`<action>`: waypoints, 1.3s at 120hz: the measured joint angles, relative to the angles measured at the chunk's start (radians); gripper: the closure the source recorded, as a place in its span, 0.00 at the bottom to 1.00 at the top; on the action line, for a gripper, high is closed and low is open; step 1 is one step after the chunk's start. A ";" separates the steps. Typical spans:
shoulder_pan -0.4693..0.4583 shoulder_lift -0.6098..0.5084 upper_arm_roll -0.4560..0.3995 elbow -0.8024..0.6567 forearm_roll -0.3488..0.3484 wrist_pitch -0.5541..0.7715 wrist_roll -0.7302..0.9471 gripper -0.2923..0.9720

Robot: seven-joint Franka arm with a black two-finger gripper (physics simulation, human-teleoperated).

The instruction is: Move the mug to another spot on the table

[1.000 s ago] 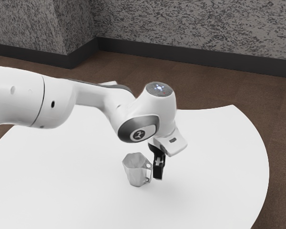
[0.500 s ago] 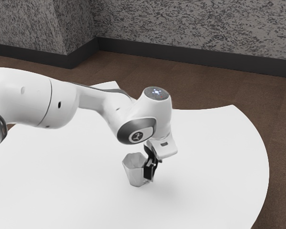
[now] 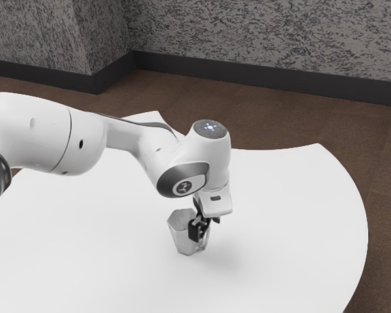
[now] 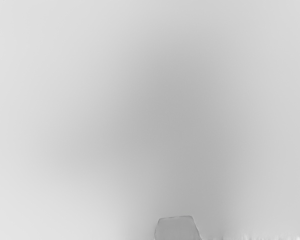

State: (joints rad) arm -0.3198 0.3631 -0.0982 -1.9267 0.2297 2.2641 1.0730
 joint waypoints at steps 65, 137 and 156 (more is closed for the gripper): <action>-0.001 -0.010 0.001 -0.020 -0.020 -0.005 0.079 0.54; 0.000 -0.018 0.018 -0.008 -0.010 -0.053 0.038 0.69; 0.000 -0.015 0.023 0.022 0.016 -0.091 0.012 0.72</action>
State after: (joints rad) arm -0.3199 0.3483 -0.0754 -1.9051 0.2457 2.1727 1.0848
